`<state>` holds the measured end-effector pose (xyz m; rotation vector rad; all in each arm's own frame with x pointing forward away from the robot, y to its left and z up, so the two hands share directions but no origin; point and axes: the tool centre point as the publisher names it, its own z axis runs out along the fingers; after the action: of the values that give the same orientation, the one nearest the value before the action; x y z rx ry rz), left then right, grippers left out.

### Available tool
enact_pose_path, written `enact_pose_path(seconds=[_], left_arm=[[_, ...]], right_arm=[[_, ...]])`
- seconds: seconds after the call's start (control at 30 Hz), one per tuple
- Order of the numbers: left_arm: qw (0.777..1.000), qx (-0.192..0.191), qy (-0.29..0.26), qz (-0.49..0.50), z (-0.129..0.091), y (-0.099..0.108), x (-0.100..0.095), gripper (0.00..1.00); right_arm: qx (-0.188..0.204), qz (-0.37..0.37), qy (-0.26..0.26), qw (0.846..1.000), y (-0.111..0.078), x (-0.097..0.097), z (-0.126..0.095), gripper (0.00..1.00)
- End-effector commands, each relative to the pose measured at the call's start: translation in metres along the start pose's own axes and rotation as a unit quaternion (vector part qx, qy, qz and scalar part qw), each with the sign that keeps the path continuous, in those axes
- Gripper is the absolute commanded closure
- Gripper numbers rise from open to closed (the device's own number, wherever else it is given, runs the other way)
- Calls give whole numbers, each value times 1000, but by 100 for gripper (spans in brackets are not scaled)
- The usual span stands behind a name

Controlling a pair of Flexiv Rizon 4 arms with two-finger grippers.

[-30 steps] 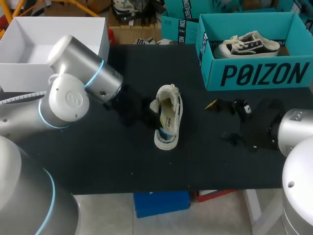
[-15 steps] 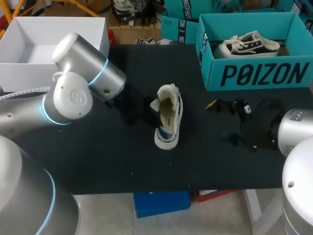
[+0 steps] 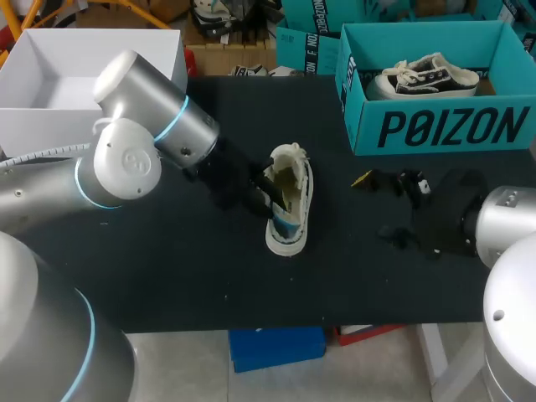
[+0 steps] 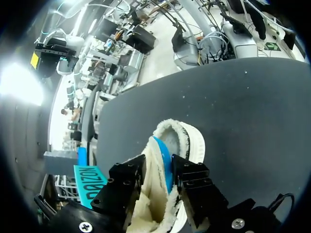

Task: Take the shoe out of the shoebox, open the shoe tongue, remove and reinsert the insole, then place the shoe into the shoebox

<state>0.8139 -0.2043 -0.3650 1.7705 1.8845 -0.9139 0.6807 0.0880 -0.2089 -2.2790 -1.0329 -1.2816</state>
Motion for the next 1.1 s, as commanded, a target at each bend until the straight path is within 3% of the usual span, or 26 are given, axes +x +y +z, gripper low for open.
enact_pose_path(seconds=[0.03, 0.47, 0.53, 0.57, 0.6, 1.1], left_arm=[[1000, 4, -3, 1, -15, -5, -5, 0], [999, 14, 25, 20, -40, -8, -24, 3], [998, 22, 44, 27, -40, -10, -25, 66], [998, 24, 49, 29, -40, -10, -25, 87], [998, 26, 54, 31, -40, -11, -25, 100], [991, 50, 118, 44, -18, -25, 0, 100]], right_arm=[[65, 20, 15, 998, 0, -8, -5, 0], [65, 20, 15, 998, 0, -8, -5, 0], [65, 20, 15, 998, 0, -8, -5, 0], [65, 20, 15, 998, 0, -8, -5, 0], [65, 20, 15, 998, 0, -8, -5, 0], [65, 20, 15, 998, 0, -8, -5, 0]])
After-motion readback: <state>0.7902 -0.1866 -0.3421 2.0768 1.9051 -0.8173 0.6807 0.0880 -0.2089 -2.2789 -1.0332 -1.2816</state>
